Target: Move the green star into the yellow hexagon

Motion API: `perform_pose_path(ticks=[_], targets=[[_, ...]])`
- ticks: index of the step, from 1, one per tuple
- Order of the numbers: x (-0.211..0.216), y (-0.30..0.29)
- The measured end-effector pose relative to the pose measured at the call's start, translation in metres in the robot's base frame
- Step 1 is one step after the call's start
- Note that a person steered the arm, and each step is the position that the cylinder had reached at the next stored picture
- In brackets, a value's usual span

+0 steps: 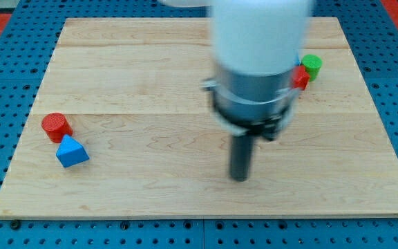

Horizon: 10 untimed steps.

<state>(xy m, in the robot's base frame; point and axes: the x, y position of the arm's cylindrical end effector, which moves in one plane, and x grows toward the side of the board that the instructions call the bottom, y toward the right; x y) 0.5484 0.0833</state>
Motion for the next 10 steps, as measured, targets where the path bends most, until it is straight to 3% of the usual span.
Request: perform_pose_path(ticks=[3,5,6,9,10], targets=[[-0.162,0.206],[-0.211,0.142],[-0.216,0.11],[-0.193,0.014],[-0.194,-0.051]])
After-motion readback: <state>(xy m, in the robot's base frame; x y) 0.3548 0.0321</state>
